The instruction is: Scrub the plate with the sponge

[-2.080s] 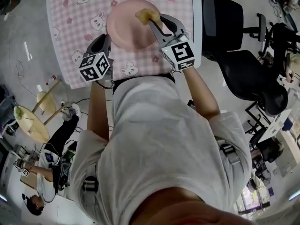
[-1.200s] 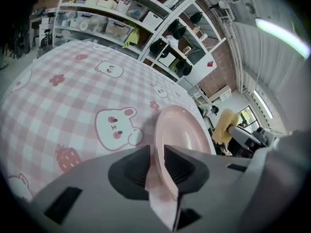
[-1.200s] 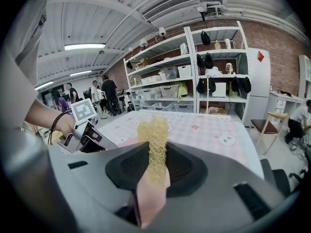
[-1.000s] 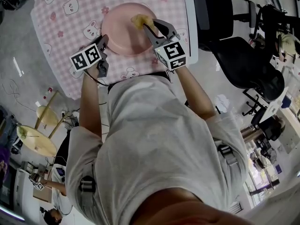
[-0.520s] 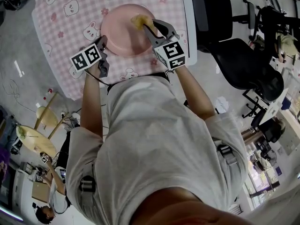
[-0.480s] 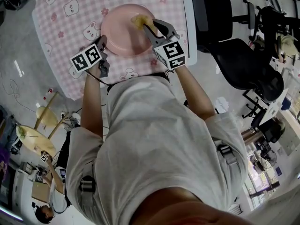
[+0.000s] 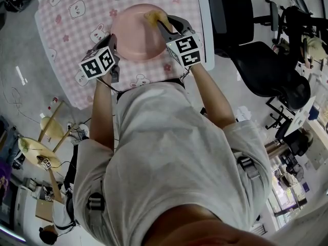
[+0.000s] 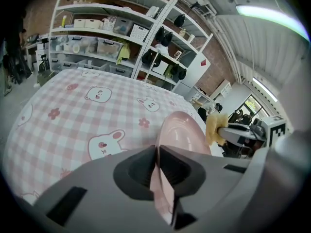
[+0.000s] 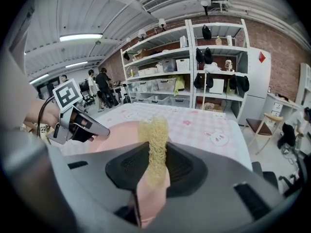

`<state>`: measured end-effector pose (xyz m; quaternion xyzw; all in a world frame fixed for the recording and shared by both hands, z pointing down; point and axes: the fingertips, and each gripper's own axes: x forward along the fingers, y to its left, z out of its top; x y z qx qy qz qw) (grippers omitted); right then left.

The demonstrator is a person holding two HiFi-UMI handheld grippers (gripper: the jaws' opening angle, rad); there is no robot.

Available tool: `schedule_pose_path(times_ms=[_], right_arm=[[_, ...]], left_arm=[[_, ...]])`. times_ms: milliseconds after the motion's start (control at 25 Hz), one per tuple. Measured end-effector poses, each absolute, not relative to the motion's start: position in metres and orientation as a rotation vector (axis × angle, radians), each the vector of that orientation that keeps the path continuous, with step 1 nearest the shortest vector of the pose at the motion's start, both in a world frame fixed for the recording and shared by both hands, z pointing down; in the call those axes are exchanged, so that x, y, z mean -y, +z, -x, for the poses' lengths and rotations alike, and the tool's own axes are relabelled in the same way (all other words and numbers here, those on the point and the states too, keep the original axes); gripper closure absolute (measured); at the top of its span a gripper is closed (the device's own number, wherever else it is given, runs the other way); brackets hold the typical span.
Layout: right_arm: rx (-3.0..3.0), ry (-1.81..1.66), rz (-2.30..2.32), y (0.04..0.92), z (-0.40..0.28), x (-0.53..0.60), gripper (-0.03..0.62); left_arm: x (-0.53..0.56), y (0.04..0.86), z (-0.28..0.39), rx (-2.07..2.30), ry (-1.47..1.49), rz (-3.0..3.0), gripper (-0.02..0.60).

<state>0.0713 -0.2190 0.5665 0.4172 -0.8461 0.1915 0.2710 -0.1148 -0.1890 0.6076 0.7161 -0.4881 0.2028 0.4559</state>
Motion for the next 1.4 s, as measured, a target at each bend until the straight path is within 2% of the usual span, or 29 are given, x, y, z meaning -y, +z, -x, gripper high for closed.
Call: schedule_pose_path(times_ms=[880,1400], right_arm=[[2.089,0.519,-1.063,0.620,-0.046,0.251,0.497],[2.180,0.445,-0.919,0.608,0.010,0.246,0.497]], left_arm=[[0.185,0.610,0.109,1.194,0.594,-1.842,0.541],[0.184,0.608,0.107,1.190,0.561,-1.825,0.540]])
